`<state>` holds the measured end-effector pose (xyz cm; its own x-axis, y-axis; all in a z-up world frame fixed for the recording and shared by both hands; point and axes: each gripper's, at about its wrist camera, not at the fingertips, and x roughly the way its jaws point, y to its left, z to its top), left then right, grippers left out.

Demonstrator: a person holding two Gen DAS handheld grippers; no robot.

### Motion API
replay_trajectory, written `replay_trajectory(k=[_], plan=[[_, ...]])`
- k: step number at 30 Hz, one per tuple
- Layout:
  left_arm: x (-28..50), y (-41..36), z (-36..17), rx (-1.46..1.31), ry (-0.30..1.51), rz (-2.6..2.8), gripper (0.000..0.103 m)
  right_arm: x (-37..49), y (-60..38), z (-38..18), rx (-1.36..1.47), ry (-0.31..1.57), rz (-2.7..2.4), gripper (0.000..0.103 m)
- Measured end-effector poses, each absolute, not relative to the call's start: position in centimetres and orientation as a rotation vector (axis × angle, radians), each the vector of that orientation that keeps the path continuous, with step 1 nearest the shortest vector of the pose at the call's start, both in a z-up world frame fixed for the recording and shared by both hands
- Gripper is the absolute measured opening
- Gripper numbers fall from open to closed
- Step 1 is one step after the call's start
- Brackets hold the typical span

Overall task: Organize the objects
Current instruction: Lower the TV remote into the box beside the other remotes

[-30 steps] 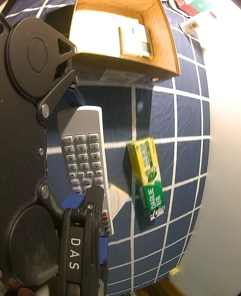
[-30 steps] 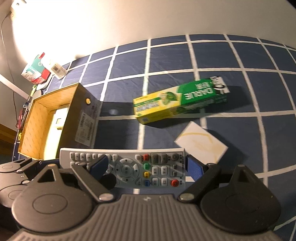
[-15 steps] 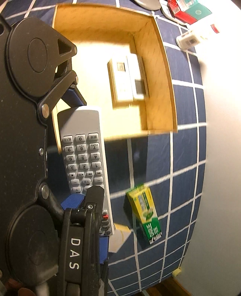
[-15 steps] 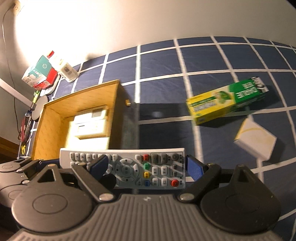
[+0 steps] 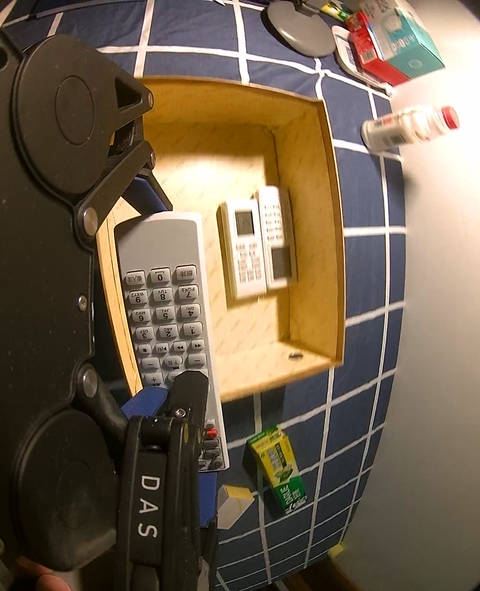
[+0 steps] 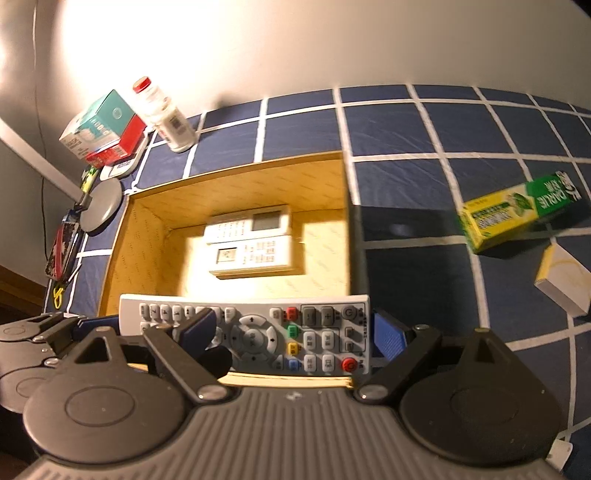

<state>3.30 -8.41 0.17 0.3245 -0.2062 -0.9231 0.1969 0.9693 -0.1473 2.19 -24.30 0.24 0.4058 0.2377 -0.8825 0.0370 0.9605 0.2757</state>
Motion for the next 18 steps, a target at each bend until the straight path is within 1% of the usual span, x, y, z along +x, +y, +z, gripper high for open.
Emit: replay_trajectory(k=[9,18], plan=[[5.3,-4.0,-1.7,-0.062,1.239,-0.239,0.097,4.9,-19.8,-1.4,0.236,1.194,0.146,0.089],[8.5,-2.3,-5.0,-0.085,1.304,-0.241,0.097,8.2,-18.2,-4.7,0.236,1.263,0.134,0.089]])
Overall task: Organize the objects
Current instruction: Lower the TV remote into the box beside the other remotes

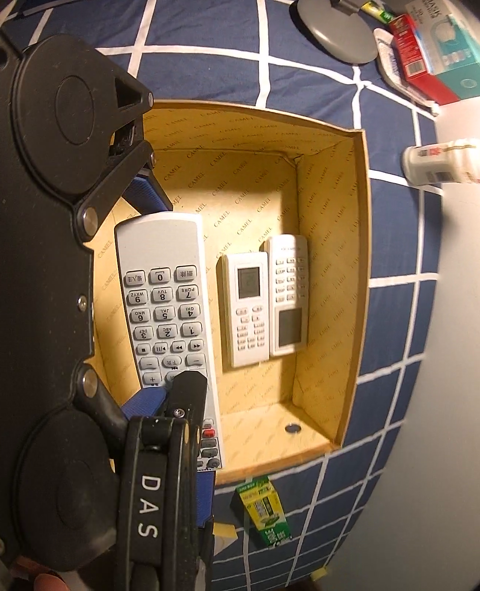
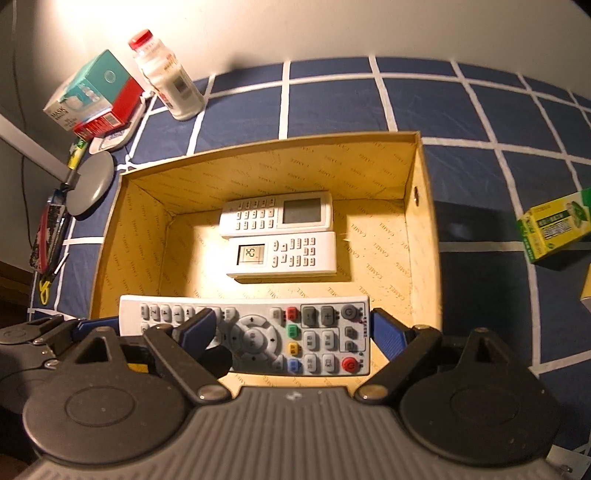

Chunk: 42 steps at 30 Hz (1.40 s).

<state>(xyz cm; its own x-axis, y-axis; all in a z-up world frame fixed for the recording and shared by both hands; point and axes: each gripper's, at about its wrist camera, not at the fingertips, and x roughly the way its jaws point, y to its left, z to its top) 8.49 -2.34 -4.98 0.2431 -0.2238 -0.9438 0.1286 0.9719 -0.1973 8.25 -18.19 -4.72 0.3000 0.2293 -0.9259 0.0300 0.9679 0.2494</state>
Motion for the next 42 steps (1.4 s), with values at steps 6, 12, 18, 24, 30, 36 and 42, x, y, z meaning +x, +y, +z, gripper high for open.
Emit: replay_trajectory(k=[6,12,18,24,30,36,42], plan=[[10.5,-1.5,-7.8,-0.092,1.370,-0.234,0.097,10.2,-17.6,-7.8,0.254,1.327,0.128,0.089],[11.9,-1.4,-9.8,-0.079,1.410,-0.225,0.097,11.6,-17.6,-10.1,0.280,1.364,0.129,0.089],[12.8,-1.3,-11.1,-0.066,1.435,-0.221,0.097,12.4,-17.4,-11.7,0.297,1.387,0.134,0.089],[13.8,-1.2,-12.7,-0.083,1.465,-0.214,0.097,13.4,-17.4,-13.2,0.295,1.409,0.130,0.089],[14.5,-1.0,-14.2,-0.090,1.499,-0.219,0.097,14.0,-17.4,-14.7,0.297,1.443,0.120,0.089],[14.9,-1.1,-14.7,-0.095,1.511,-0.223,0.097,14.5,-17.8,-15.3,0.294,1.456,0.116,0.089],[15.2,-0.9,-15.0,-0.092,1.514,-0.228,0.099,14.7,-18.0,-15.4,0.303,1.463,0.114,0.090]])
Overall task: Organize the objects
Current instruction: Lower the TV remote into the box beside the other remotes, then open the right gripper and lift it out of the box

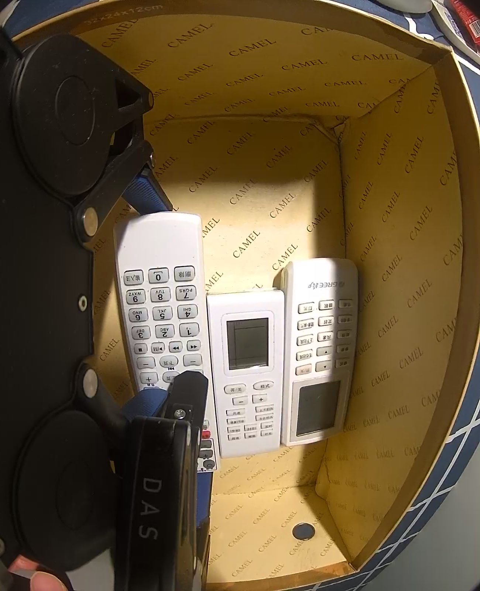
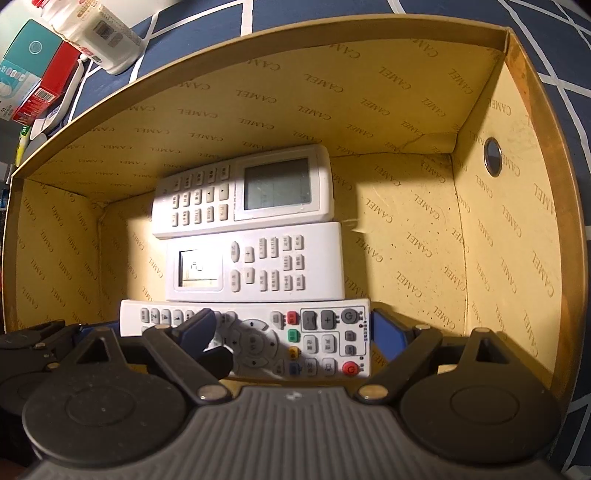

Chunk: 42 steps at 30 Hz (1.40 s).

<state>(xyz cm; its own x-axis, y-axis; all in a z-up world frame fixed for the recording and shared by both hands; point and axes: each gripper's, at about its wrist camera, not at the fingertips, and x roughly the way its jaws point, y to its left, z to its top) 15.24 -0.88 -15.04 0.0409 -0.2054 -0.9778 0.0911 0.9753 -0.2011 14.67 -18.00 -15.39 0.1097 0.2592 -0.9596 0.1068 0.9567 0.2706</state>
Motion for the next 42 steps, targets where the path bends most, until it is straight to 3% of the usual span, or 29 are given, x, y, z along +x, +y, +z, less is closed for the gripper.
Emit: replay_trajectory(k=[15,42], plan=[[14.8,-0.8,-13.1,-0.080,1.475,-0.228,0.100,14.4,-17.3,-13.9,0.286,1.447,0.093,0.091],[5.8,-4.9,-3.8,-0.026,1.291,-0.249,0.100,6.6,-21.4,-3.0,0.331,1.192,0.104,0.097]])
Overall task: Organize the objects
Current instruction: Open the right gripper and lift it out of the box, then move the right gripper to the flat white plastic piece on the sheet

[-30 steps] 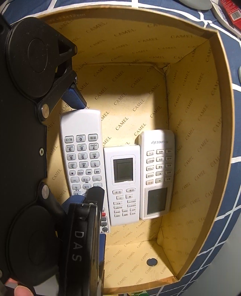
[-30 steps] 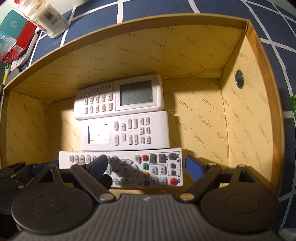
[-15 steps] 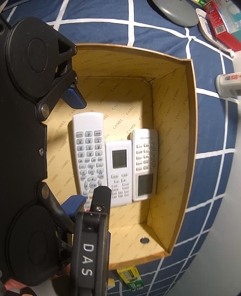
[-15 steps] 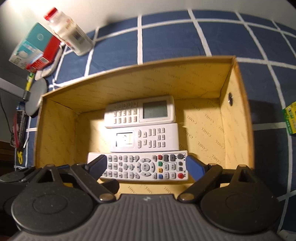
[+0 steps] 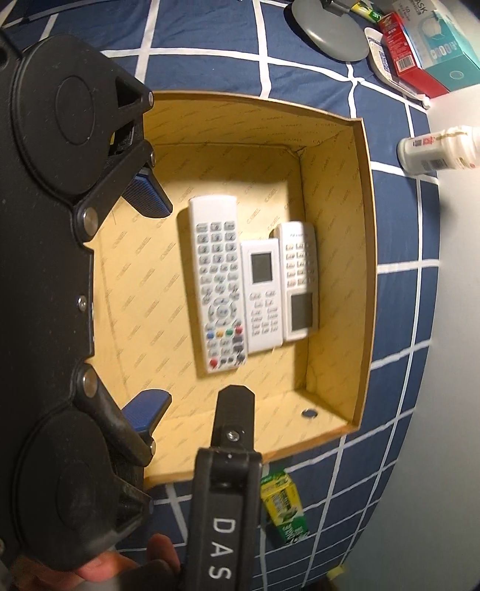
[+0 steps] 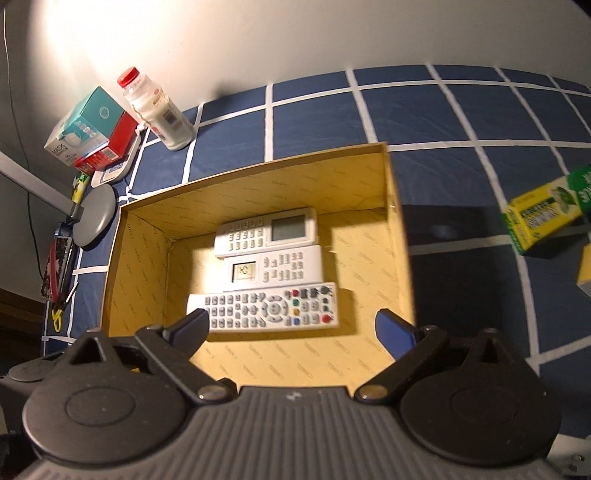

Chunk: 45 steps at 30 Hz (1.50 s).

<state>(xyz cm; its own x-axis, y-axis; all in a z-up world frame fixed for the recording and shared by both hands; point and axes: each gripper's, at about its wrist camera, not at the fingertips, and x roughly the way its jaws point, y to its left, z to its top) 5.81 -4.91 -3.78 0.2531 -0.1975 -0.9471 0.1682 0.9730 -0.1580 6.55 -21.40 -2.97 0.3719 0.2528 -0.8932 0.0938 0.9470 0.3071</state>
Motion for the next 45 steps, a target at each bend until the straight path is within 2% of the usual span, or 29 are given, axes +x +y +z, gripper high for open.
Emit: replay_trajectory(k=[7,24,45], plan=[[3.6,-8.6,-3.7,0.013,1.295,-0.293,0.101,3.4,-25.2,-2.4,0.356,1.169,0.063,0.103],[-1.2,-22.1,-5.2,0.147,1.324,-0.427,0.103,-5.8,-39.0,-4.5,0.448,1.182,-0.162,0.103],[-7.6,-36.6,-11.9,0.298,1.427,-0.621,0.103,-16.7,-52.4,-11.0,0.577,1.272,-0.372,0.103]])
